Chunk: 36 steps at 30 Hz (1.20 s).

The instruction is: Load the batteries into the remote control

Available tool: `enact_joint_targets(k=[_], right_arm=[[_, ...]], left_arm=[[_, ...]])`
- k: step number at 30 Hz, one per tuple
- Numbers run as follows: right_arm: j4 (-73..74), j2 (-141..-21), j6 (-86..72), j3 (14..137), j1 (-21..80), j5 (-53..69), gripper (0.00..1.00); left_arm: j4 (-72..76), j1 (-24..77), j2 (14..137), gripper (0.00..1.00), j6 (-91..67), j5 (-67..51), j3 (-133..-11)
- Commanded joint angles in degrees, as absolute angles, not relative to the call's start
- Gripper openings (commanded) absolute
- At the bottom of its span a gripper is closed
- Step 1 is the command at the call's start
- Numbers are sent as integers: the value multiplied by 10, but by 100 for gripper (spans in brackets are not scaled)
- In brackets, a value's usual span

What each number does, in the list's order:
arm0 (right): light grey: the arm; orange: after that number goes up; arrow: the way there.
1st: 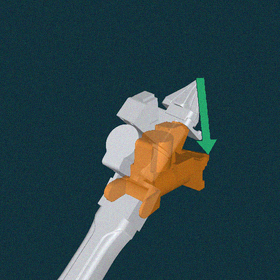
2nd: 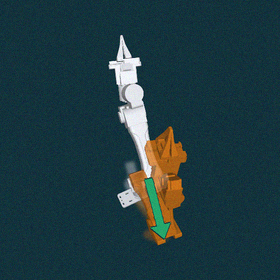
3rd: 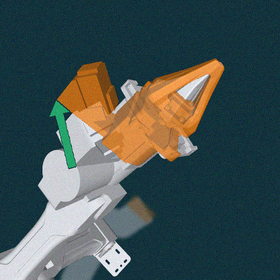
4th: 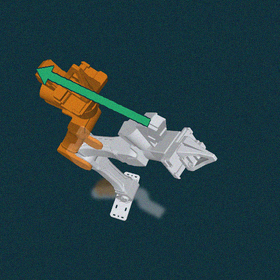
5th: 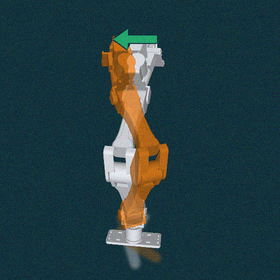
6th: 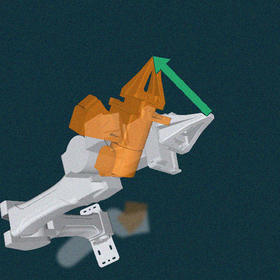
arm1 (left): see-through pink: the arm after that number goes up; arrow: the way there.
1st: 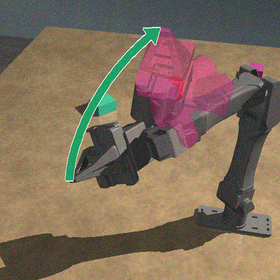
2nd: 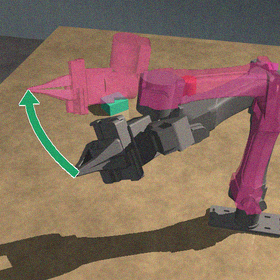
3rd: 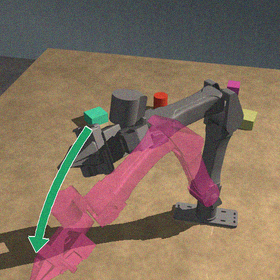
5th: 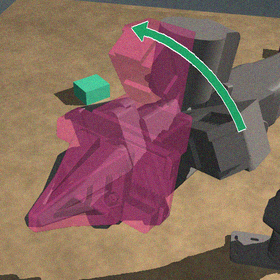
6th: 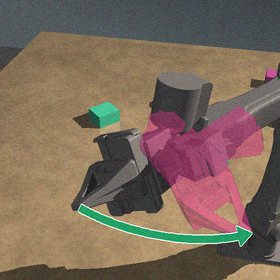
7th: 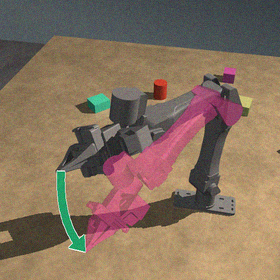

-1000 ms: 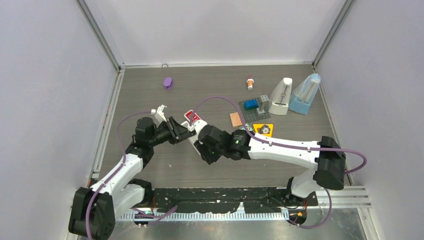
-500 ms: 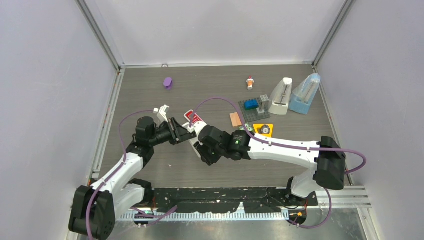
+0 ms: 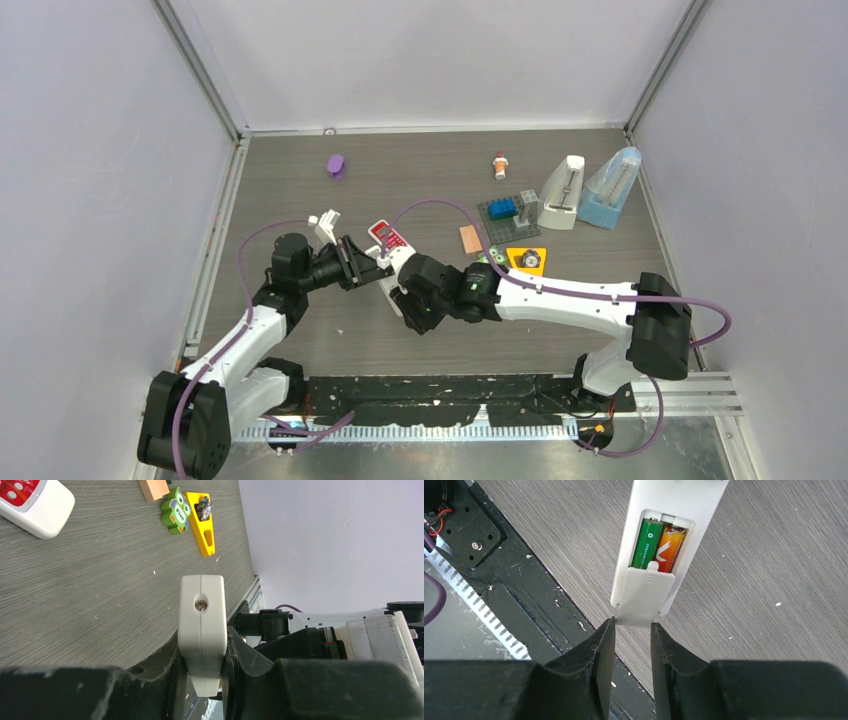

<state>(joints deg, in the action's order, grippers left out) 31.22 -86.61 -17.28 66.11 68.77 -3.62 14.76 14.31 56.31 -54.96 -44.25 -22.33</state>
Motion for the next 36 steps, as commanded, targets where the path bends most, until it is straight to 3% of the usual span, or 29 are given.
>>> enact_joint_targets(k=[1,21,27,29,32,36], right_arm=[[296,-842,-177,658,685,-23,15],[356,-866,-166,709,683,-21,14],[342,-874,-179,709,684,-24,17],[313,-862,-180,679,684,-17,24],[273,-843,-170,642,689,3,44],[209,-846,-141,604,720,34,59]], left_arm=[[193,145,557,0,-546,-467,-246],[122,145,552,0,-475,-474,-267],[36,145,553,0,-451,-371,-275],[10,144,549,0,-443,-327,-279],[-24,142,541,0,-435,-279,-286],[-79,128,533,0,-438,-225,-306]])
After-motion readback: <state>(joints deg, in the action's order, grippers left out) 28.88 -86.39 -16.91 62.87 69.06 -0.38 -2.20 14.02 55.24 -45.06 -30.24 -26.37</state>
